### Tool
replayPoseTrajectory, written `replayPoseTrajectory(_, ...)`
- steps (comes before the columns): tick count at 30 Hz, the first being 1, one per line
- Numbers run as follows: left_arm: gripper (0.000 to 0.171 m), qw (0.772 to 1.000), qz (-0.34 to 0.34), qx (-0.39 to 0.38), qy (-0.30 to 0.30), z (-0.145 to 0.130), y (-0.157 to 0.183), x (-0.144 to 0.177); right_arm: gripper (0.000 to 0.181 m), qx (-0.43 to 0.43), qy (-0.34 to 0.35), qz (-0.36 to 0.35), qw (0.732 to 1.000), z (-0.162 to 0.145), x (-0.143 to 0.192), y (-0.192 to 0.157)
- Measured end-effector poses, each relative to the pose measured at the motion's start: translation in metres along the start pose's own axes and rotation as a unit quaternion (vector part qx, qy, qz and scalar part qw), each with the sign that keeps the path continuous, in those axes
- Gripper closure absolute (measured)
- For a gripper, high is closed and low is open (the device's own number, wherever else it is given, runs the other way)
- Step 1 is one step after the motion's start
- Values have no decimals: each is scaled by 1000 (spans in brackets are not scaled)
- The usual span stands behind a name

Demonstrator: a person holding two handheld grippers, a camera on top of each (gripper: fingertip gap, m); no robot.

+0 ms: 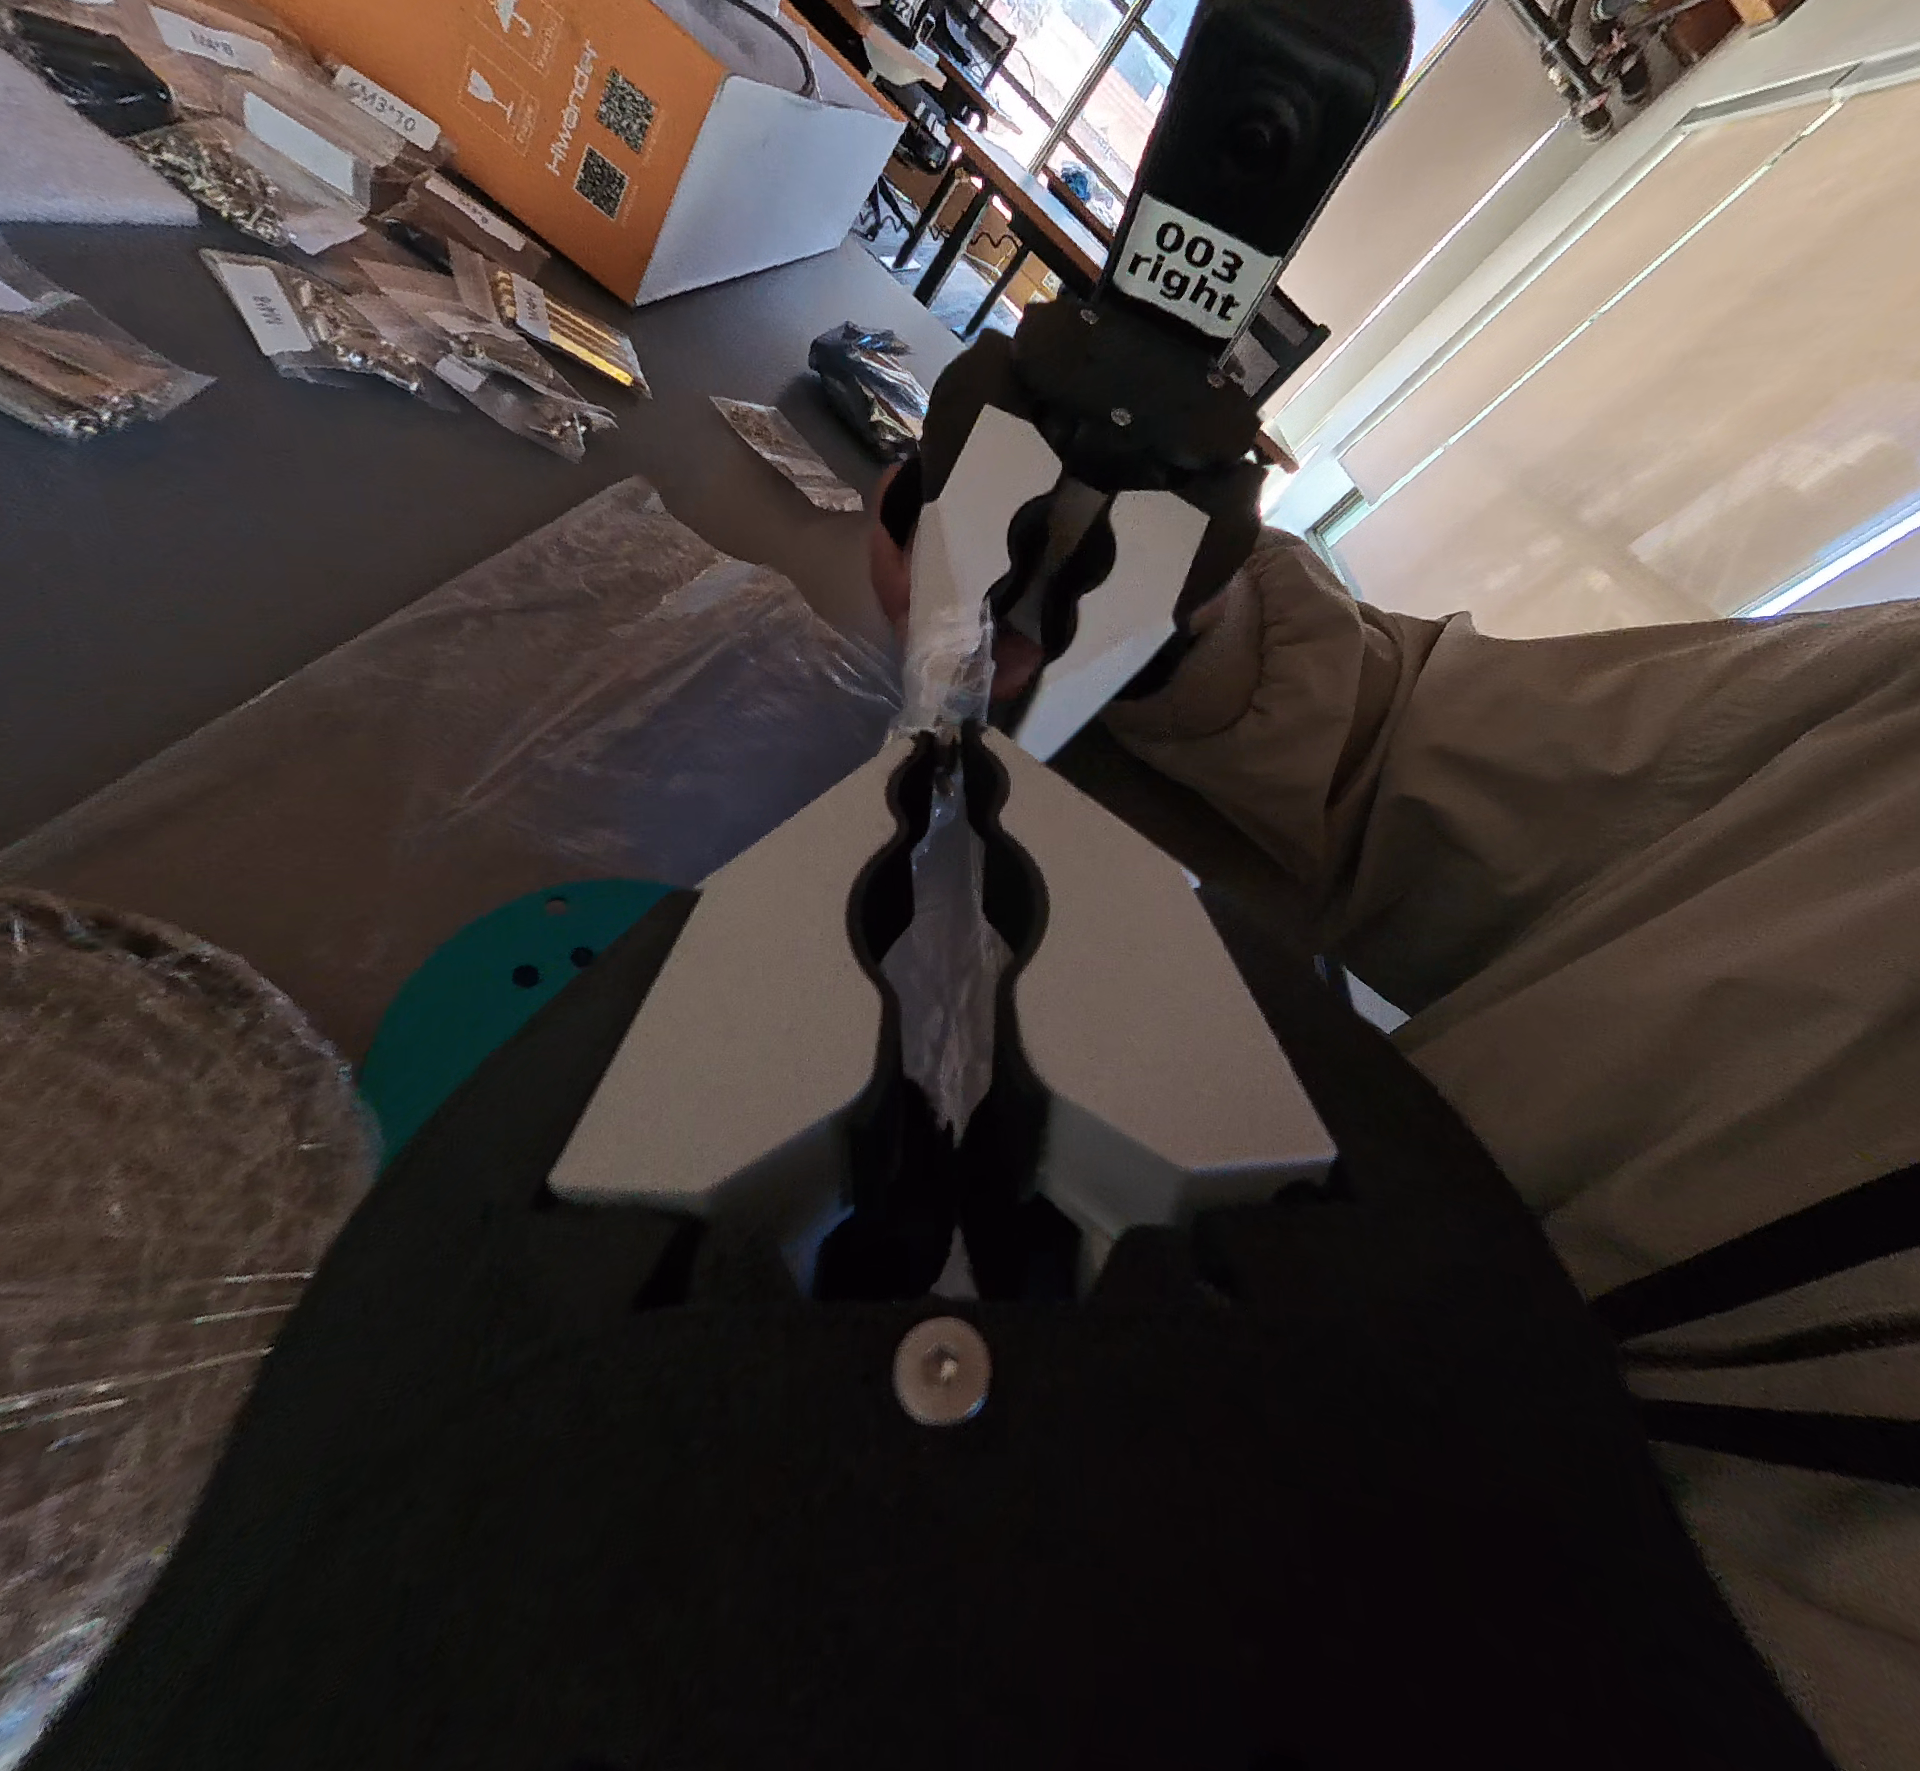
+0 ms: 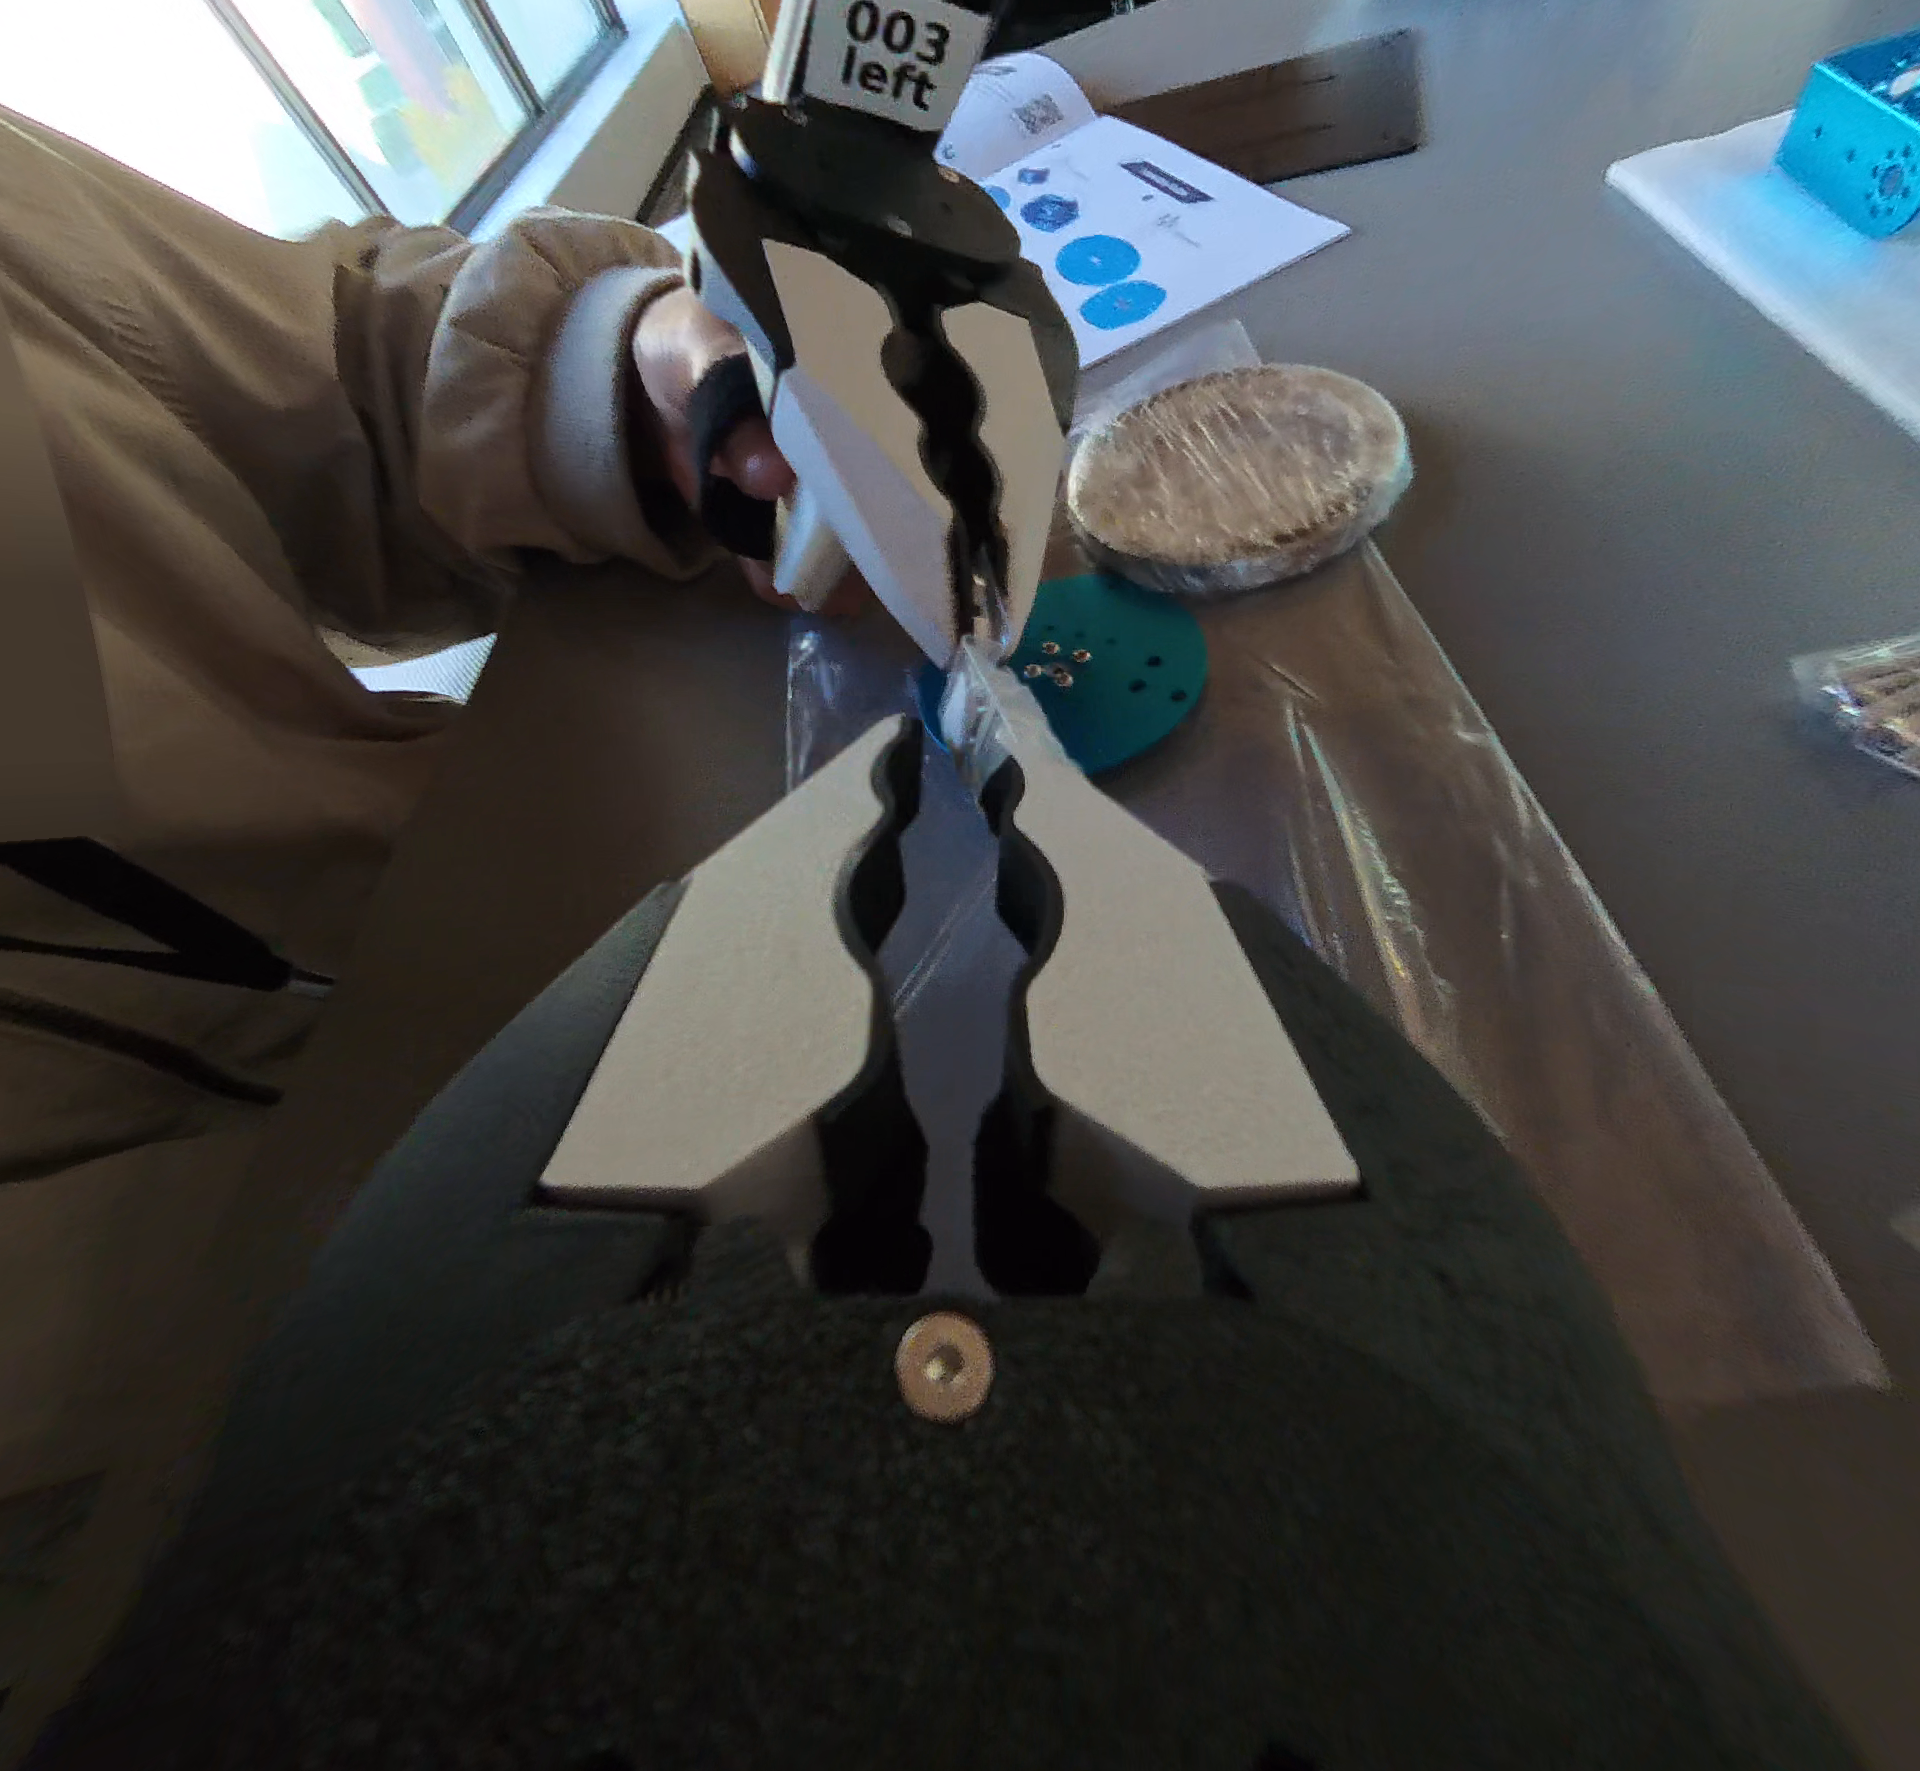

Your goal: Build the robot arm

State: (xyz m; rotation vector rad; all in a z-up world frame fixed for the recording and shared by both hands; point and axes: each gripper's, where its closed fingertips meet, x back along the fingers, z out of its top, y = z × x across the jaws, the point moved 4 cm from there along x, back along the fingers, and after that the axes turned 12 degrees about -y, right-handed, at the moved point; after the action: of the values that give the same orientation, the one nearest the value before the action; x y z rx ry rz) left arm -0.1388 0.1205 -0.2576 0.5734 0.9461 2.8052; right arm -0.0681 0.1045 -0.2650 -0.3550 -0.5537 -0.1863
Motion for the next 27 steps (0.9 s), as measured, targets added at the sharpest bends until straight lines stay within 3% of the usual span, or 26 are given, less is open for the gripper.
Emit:
replayPoseTrajectory(3,167,1000,5,-1,6,1,-1,3,180,-6,-8,-21,1000,-1,3,6)
replayPoseTrajectory(8,166,999,0,-33,17,4,5,7,181,-64,6,24,998,3,6,3)
replayPoseTrajectory(12,142,995,28,-95,9,3,10,10,181,-136,24,66,988,10,14,2)
replayPoseTrajectory(17,142,993,30,-113,2,2,14,4,181,-224,42,140,963,20,20,-5)
replayPoseTrajectory(22,162,994,7,-105,4,1,19,1,181,-228,32,153,961,19,14,-11)
replayPoseTrajectory(27,153,996,-9,-85,8,1,19,1,181,-228,31,142,963,18,14,-9)
